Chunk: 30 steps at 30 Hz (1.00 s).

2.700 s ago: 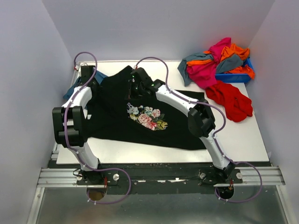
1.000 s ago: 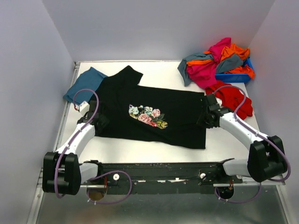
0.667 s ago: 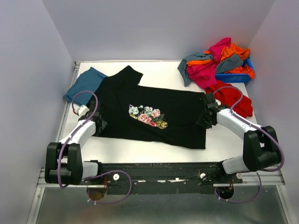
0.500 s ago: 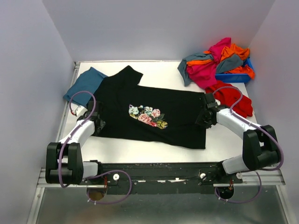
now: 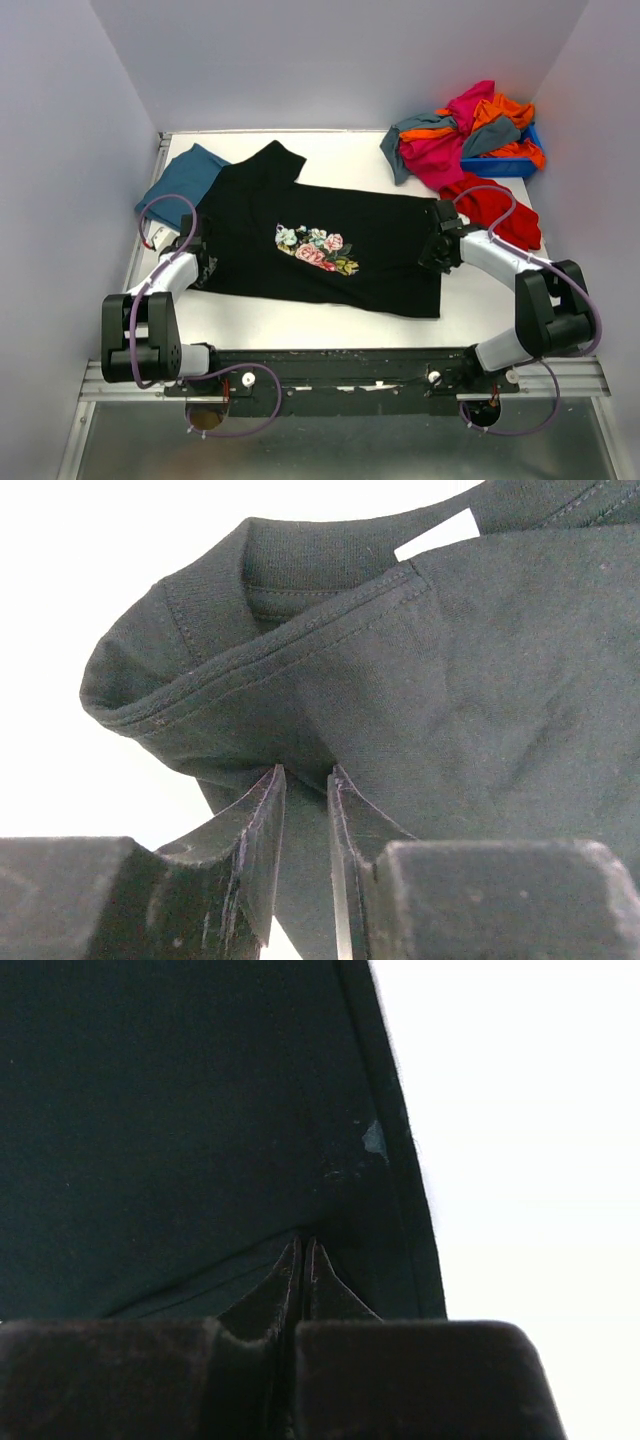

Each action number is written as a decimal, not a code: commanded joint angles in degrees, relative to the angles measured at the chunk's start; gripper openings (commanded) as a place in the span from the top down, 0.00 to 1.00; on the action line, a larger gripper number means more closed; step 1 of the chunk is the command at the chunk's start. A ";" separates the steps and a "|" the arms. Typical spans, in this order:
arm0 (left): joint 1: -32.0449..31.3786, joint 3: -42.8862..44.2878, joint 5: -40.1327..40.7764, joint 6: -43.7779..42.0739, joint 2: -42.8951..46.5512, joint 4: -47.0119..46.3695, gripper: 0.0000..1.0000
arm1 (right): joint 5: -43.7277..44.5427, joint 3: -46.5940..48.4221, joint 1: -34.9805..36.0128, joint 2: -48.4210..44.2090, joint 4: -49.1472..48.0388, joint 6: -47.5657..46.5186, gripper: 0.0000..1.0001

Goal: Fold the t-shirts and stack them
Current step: Fold the flattened tshirt in 1/3 of the way

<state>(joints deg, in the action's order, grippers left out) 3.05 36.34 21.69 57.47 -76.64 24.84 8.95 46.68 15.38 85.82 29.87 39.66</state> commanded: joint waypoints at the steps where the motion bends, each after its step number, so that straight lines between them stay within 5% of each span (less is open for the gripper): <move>1: 0.82 -0.04 2.30 0.62 -3.07 -1.55 0.69 | 5.72 1.58 -0.61 -3.20 1.07 1.29 0.98; 25: 1.70 0.23 4.94 1.85 -3.08 2.93 0.69 | 5.37 2.54 -6.50 -2.94 -0.78 5.60 0.99; 30: 1.26 -0.30 4.50 -0.25 -0.89 1.27 0.65 | 6.60 2.45 -7.03 -2.32 -0.17 7.53 0.84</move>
<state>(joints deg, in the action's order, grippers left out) 4.01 38.22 23.59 58.98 -79.13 24.91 12.47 47.66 9.50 82.74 29.63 44.64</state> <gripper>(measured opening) 0.332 0.087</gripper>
